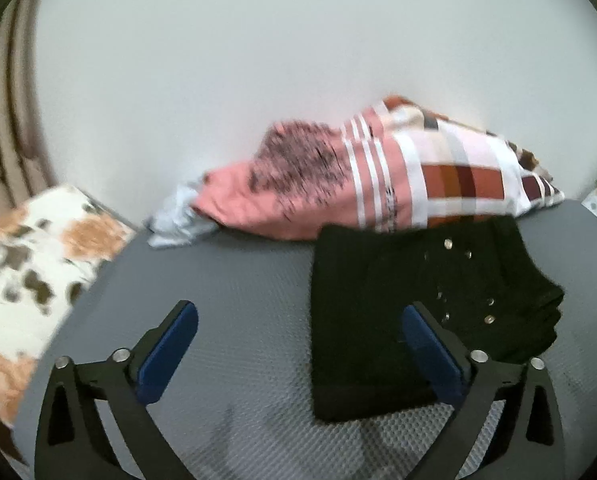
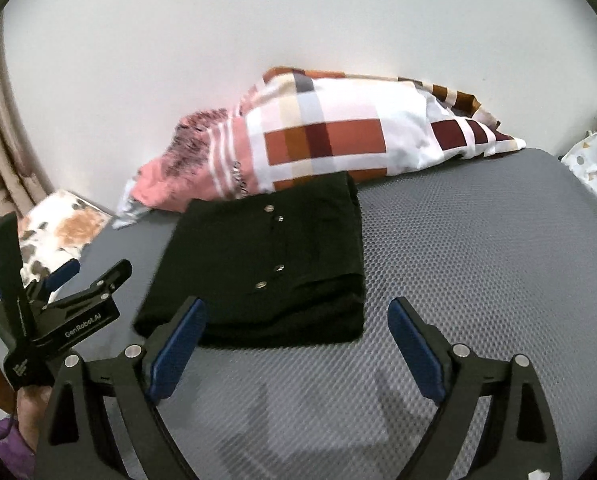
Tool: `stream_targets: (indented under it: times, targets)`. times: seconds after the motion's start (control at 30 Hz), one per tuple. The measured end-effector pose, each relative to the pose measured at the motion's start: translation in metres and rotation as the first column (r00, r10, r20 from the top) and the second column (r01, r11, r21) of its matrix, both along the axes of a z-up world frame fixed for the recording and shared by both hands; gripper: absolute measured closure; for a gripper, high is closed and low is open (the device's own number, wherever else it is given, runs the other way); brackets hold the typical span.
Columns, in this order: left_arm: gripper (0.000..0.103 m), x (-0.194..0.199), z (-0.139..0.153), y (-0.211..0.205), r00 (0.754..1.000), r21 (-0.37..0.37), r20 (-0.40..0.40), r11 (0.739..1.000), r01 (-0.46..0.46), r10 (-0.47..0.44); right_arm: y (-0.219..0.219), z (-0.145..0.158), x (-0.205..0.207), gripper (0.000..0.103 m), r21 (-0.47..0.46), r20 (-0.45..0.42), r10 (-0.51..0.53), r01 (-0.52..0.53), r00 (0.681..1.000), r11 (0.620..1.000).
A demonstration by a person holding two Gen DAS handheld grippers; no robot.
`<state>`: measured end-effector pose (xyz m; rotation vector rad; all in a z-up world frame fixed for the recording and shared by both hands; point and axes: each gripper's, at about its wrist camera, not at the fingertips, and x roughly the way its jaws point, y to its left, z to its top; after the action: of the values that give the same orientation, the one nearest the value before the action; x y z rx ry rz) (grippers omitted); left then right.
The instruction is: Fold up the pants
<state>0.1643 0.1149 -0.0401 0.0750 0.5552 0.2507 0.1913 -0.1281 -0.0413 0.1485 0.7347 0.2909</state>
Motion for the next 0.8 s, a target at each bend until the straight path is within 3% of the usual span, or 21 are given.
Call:
stream_targets:
  times: [0.17,0.3,0.37,0.5,0.63,0.8]
  targets:
    - [0.000,-0.052,0.058,-0.013,0.986,-0.010,0.163,1.000,0.025,-0.023,-0.009,0.025,-0.030,0.012,0.038,0.053,0.000,-0.002,0.999,0.999]
    - [0.000,-0.084,0.105,-0.020,0.967,-0.048,0.250,0.997,0.059,-0.045,-0.022,0.041,-0.048,0.011,0.071,0.085,-0.007,0.000,0.996,0.998]
    - [0.000,-0.089,0.122,-0.025,0.968,-0.026,0.251,1.000,0.009,-0.002,-0.028,0.046,-0.057,0.011,0.083,0.096,-0.013,0.005,0.995,0.997]
    - [0.000,-0.098,0.145,-0.032,0.966,-0.045,0.254,0.997,0.068,-0.054,-0.036,0.053,-0.069,0.011,0.090,0.113,-0.015,0.005,0.993,0.996]
    - [0.000,-0.113,0.155,-0.039,0.948,-0.045,0.309,0.994,0.099,-0.080,-0.042,0.057,-0.076,0.011,0.092,0.122,-0.019,0.008,0.992,0.996]
    - [0.000,-0.114,0.157,-0.048,0.954,-0.040,0.286,0.993,0.109,-0.093,-0.047,0.062,-0.082,0.011,0.097,0.125,-0.022,0.010,0.992,0.995]
